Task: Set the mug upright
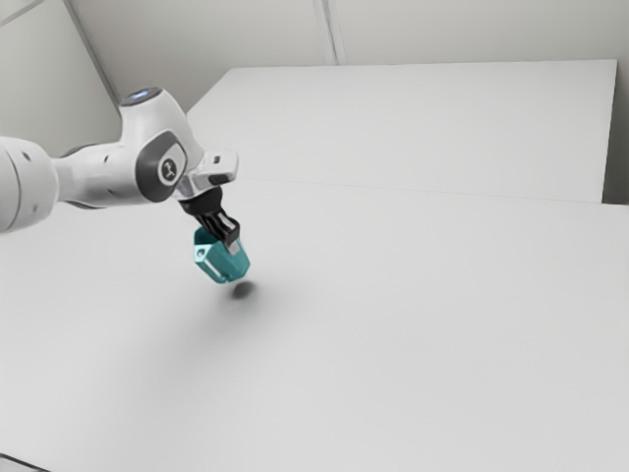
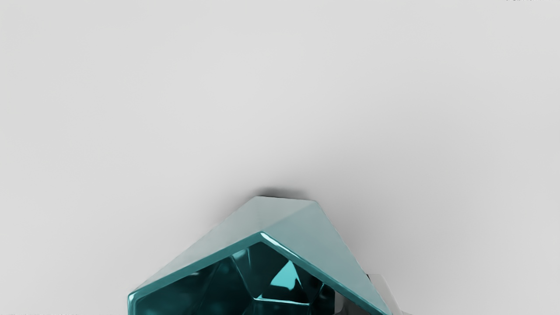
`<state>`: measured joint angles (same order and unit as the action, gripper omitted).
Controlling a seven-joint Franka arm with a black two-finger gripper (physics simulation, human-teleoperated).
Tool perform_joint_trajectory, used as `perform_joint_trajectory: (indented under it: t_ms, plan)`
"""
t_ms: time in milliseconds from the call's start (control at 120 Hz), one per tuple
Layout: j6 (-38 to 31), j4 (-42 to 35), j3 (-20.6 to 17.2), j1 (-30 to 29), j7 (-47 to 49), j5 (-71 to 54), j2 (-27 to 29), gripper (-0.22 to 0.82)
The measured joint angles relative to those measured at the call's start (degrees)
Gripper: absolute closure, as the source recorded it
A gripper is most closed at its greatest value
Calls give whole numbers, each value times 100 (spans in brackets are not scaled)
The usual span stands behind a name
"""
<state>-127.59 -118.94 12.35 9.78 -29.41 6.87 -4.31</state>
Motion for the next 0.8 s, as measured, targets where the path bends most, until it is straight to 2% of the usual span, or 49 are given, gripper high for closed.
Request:
perform_joint_trajectory:
  t_ms: [800]
  plan:
    - [-300, 101, -4, -147, 642, 22, -632, 78]
